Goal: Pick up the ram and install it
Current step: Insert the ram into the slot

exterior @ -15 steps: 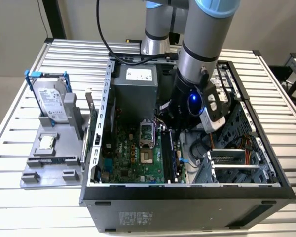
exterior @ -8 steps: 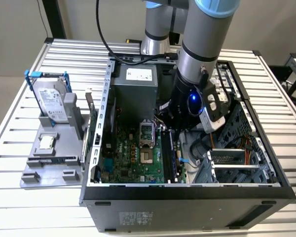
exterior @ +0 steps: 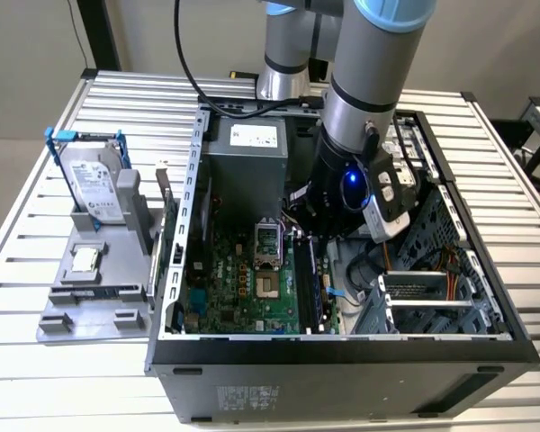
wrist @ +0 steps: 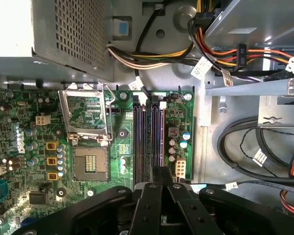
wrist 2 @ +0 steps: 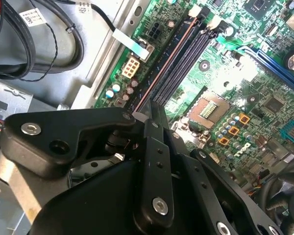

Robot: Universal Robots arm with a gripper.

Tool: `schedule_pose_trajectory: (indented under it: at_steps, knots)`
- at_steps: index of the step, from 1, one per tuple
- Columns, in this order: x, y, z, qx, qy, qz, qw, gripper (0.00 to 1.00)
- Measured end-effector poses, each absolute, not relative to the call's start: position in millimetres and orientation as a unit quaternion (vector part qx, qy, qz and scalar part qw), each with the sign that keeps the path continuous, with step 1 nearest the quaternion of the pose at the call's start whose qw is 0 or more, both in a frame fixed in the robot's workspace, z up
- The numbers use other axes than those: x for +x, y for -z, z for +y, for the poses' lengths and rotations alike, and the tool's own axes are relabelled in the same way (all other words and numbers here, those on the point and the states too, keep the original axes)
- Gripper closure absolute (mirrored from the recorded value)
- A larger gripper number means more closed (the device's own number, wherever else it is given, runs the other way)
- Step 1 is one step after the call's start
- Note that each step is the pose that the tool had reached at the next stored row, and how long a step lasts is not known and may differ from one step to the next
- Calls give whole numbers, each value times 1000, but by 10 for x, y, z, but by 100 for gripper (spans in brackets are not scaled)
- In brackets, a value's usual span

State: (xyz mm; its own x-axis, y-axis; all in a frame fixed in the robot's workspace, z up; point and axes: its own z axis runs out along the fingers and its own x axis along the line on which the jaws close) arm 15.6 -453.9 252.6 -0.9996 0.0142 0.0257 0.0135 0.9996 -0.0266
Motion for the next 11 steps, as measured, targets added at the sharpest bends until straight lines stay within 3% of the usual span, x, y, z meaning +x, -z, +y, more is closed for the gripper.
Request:
schedule_pose_trajectory:
  at_steps: [11]
  knots:
    - [156,-2527,-4540,16,-13,-1000,11,100]
